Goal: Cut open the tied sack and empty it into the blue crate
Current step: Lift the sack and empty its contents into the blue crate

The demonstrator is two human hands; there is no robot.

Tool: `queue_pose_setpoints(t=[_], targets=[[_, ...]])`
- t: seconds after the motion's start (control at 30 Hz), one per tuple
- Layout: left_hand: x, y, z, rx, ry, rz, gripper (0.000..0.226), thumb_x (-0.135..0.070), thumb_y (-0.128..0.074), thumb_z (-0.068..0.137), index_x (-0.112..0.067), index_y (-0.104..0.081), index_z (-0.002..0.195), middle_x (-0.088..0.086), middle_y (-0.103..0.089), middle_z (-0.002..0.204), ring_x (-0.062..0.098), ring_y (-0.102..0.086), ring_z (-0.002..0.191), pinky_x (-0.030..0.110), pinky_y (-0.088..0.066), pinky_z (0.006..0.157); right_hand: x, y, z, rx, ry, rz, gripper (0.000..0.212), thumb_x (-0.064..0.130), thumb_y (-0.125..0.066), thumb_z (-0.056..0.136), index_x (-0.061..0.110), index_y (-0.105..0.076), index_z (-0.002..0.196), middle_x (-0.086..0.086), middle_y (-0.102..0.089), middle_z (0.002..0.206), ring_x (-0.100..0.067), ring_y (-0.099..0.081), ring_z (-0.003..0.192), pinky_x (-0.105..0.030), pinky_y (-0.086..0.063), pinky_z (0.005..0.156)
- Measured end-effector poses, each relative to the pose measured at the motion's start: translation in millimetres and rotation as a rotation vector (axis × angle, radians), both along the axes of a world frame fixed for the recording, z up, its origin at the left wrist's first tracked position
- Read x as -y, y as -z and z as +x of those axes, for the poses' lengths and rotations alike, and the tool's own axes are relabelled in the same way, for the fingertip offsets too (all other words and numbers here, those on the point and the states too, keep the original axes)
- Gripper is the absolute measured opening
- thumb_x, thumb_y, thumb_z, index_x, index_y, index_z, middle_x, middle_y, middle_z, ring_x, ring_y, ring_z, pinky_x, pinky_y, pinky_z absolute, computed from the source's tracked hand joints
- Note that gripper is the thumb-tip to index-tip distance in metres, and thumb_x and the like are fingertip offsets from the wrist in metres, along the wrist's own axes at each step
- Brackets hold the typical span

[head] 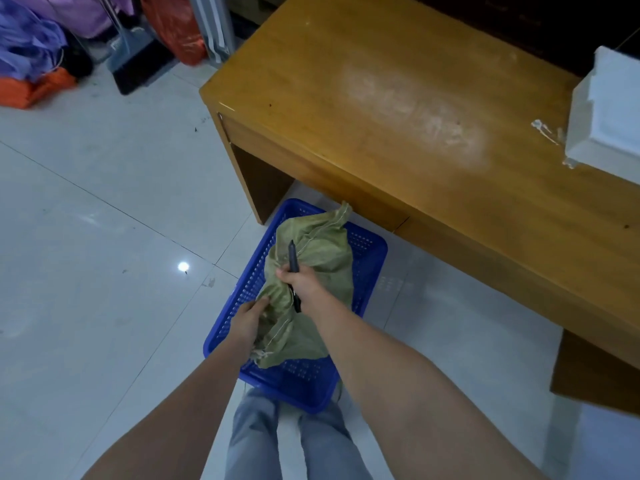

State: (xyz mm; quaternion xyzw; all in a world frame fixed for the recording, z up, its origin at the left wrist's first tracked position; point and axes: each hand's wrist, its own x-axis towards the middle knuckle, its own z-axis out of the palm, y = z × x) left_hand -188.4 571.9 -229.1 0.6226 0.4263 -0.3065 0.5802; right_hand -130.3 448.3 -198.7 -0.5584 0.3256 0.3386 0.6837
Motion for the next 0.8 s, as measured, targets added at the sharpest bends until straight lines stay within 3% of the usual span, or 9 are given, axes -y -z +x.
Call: queue_pose_setpoints(t=[0.17, 0.27, 0.43, 0.57, 0.67, 0.8], targets=[[-5, -12, 21, -0.006, 0.062, -0.092, 0.042, -0.038, -0.059, 0.087, -0.014, -0.054, 0.121, 0.009, -0.058, 0.122, 0.028, -0.054, 0.114, 0.039, -0.044, 0.102, 0, 18, -9, -0.084, 0.003, -0.151, 0.025, 0.009, -0.061, 0.088, 0.017, -0.051, 0.068, -0.005, -0.057, 0.075, -0.024, -0.058, 0.088, -0.044, -0.048, 0.092], [-4, -15, 34, -0.006, 0.22, -0.131, 0.048, -0.036, -0.057, 0.089, -0.014, -0.049, 0.132, 0.007, -0.049, 0.134, 0.025, -0.044, 0.127, 0.036, -0.038, 0.107, 7, 27, -16, -0.124, 0.073, -0.258, 0.027, 0.007, -0.063, 0.086, 0.017, -0.051, 0.064, -0.007, -0.057, 0.078, -0.025, -0.057, 0.09, -0.04, -0.048, 0.089], [1, -22, 50, -0.011, 0.349, -0.107, 0.046, -0.036, -0.049, 0.093, -0.012, -0.047, 0.133, 0.005, -0.049, 0.126, 0.022, -0.046, 0.118, 0.035, -0.038, 0.097, -2, 18, -19, -0.075, 0.118, -0.24, 0.026, 0.006, -0.062, 0.086, 0.017, -0.053, 0.064, -0.006, -0.056, 0.075, -0.024, -0.055, 0.086, -0.04, -0.048, 0.089], [3, -26, 58, 0.005, 0.446, -0.089, 0.045, -0.029, -0.047, 0.095, -0.013, -0.042, 0.137, 0.007, -0.045, 0.14, 0.022, -0.044, 0.122, 0.036, -0.038, 0.096, -7, 7, -14, -0.025, 0.173, -0.176, 0.027, 0.001, -0.062, 0.085, 0.015, -0.052, 0.065, -0.004, -0.054, 0.071, -0.021, -0.054, 0.074, -0.034, -0.043, 0.081], [7, -31, 60, 0.046, 0.69, -0.107, 0.067, -0.009, -0.055, 0.088, -0.012, -0.023, 0.146, 0.011, -0.033, 0.148, 0.021, -0.039, 0.124, 0.031, -0.036, 0.093, -1, 0, -12, -0.022, 0.192, -0.155, 0.028, 0.003, -0.062, 0.087, 0.016, -0.05, 0.066, -0.002, -0.054, 0.072, -0.017, -0.052, 0.074, -0.034, -0.042, 0.082], [10, -31, 51, 0.157, 0.84, -0.09, 0.109, -0.008, -0.075, 0.073, -0.016, 0.002, 0.149, 0.008, -0.011, 0.156, 0.024, -0.016, 0.144, 0.033, -0.028, 0.11, 8, -21, -7, -0.017, 0.202, -0.097, 0.025, 0.007, -0.062, 0.088, 0.017, -0.049, 0.069, 0.0, -0.056, 0.075, -0.017, -0.054, 0.079, -0.032, -0.044, 0.076]])
